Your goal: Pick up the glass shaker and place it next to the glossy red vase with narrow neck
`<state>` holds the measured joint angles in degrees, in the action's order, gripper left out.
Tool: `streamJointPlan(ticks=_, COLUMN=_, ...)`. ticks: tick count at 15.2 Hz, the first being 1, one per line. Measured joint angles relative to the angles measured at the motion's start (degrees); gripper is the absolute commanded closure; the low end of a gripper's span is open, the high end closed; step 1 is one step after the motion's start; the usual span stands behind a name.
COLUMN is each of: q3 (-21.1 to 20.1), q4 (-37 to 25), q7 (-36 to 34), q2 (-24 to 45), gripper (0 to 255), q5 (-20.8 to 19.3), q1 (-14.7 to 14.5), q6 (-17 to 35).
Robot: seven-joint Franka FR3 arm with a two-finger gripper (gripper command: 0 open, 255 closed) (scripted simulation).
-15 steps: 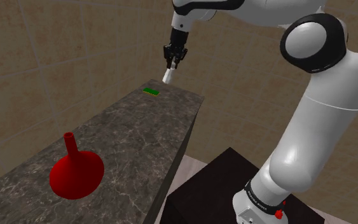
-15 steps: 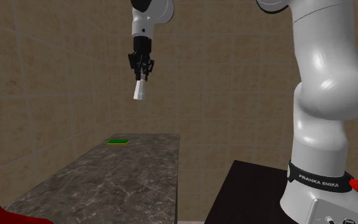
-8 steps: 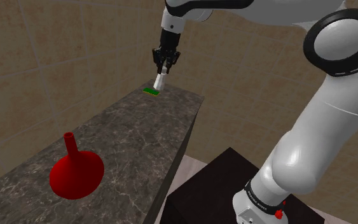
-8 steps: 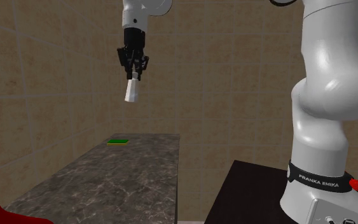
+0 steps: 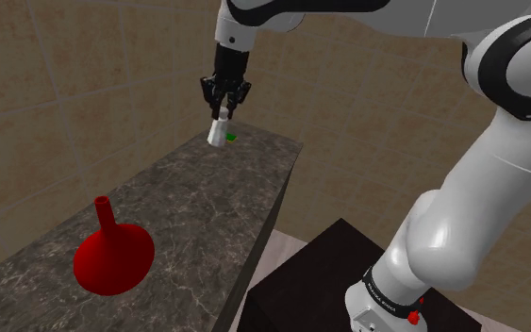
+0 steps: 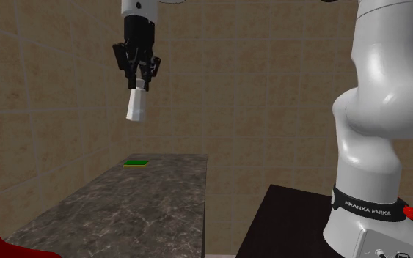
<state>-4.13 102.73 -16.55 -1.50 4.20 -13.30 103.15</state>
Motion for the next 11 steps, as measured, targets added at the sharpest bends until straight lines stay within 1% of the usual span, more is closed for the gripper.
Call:
streamJointPlan(ticks=3, q3=-2.11, q4=0.98, q7=-4.05, q2=-1.24, gripper=255, q5=0.01, q1=-1.96, q6=0.05)
streamJointPlan(ticks=6, q3=-4.12, q4=2.52, q7=-7.77, q2=-1.78, gripper=255, q5=0.05, q1=-3.75, q6=1.32)
streamJointPlan(ticks=10, q3=-7.15, q4=0.94, q7=-13.58, q2=-1.08, gripper=255, q5=-0.23, q1=-6.43, q6=0.80)
streamJointPlan(ticks=11, q3=-7.82, q4=1.34, q7=-14.84, q2=-1.10, gripper=255, q5=-0.26, q1=-7.03, q6=1.26)
